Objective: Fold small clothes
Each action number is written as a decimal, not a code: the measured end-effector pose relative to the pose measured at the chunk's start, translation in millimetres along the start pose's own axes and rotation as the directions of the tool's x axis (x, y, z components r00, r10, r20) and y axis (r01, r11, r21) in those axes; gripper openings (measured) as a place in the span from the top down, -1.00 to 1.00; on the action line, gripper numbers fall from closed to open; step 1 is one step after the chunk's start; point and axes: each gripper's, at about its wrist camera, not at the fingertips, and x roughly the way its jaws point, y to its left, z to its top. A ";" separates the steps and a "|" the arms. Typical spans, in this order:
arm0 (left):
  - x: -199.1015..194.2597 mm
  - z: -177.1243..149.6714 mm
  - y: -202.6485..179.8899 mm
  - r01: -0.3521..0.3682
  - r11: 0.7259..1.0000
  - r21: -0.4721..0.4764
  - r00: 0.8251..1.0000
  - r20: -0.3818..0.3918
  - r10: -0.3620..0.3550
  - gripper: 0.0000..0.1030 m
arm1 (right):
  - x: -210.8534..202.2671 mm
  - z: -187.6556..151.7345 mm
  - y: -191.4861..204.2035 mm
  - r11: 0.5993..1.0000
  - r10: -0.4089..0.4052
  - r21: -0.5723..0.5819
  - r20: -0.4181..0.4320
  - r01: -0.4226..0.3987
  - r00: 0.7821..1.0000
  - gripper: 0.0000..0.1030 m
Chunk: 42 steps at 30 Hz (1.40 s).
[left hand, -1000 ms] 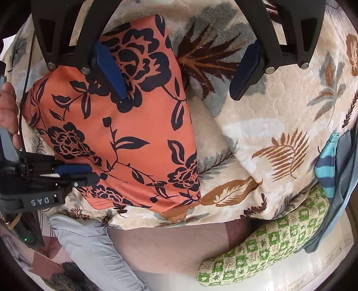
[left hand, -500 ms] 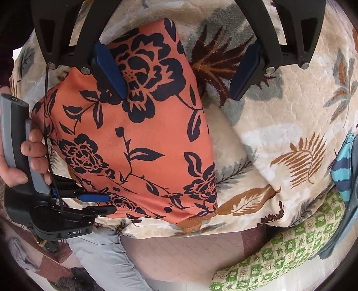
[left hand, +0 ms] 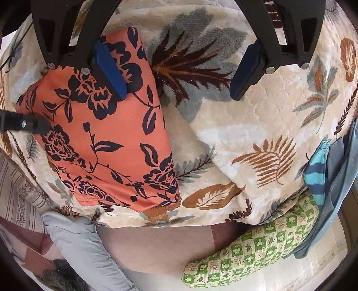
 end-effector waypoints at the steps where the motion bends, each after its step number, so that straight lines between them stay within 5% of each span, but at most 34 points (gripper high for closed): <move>1: 0.2 -0.8 -2.6 -0.005 1.000 0.016 1.000 0.000 0.005 -0.81 | 10.2 -9.3 -5.7 0.999 -0.048 -0.014 -0.042 0.047 0.998 0.49; 7: -10.5 1.9 -0.4 0.013 0.999 -0.038 0.999 0.033 -0.011 -0.81 | 2.1 -22.6 -2.1 0.997 -0.043 -0.072 -0.032 0.041 0.999 0.49; 11: -28.2 2.4 -5.6 -0.005 1.000 -0.024 0.995 0.104 0.008 -0.81 | -10.0 -15.7 -9.9 1.000 0.006 -0.004 0.025 -0.006 1.000 0.49; 15: -34.4 4.0 -12.6 -0.047 0.999 0.011 0.988 0.145 0.045 -0.81 | -15.1 -4.1 -19.7 0.998 -0.032 0.048 0.065 0.028 0.997 0.49; 24: -17.1 9.3 -25.8 -0.062 0.996 0.056 0.992 0.115 0.056 -0.81 | 3.4 4.6 -30.1 0.998 -0.030 0.060 -0.021 0.032 0.999 0.48; 32: -8.8 12.0 -30.7 -0.062 0.996 0.068 0.993 0.104 0.054 -0.81 | -3.4 20.0 -21.9 0.999 0.009 0.049 0.047 -0.011 0.999 0.49; 42: -1.8 11.9 -32.6 -0.067 0.995 0.071 0.994 0.089 0.060 -0.81 | 22.7 24.3 -22.8 0.998 -0.040 0.048 -0.002 0.040 0.999 0.48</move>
